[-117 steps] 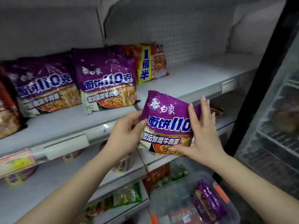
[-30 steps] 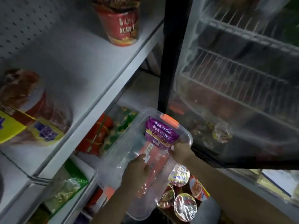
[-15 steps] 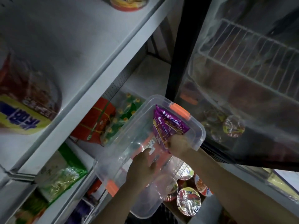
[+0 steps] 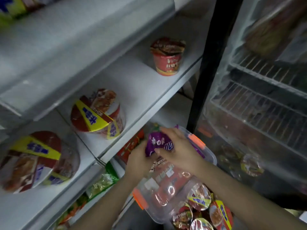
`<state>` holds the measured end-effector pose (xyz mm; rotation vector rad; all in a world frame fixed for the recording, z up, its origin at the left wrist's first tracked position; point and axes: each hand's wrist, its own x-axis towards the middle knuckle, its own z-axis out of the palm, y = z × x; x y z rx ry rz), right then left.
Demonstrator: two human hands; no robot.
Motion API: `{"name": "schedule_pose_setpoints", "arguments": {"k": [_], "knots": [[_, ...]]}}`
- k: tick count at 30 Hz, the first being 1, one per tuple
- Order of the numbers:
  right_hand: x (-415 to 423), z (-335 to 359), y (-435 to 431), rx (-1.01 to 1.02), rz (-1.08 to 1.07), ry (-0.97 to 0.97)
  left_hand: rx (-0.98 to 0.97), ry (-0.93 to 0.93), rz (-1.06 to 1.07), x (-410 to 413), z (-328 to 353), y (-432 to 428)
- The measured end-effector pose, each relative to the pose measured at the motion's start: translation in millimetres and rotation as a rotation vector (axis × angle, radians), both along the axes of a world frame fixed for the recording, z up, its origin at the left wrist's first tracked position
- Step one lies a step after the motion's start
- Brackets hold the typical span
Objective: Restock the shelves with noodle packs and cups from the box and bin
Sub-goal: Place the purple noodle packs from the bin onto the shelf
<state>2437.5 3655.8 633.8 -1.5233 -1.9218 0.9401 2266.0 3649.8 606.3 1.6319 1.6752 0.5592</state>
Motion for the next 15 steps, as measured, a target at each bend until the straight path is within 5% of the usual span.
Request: {"name": "schedule_pose_setpoints", "arguments": {"k": [5, 9, 15], "knots": [[18.0, 57.3, -3.7, 0.247, 0.159, -0.2, 0.105, -0.144, 0.101, -31.8, 104.4, -2.6], [6.1, 108.9, -9.3, 0.29, 0.21, -0.074, 0.165, -0.379, 0.155, -57.1, 182.0, -31.3], [-61.3, 187.3, -18.5, 0.541, 0.382, 0.087, 0.447, -0.441, 0.244, -111.7, 278.4, -100.1]]}}
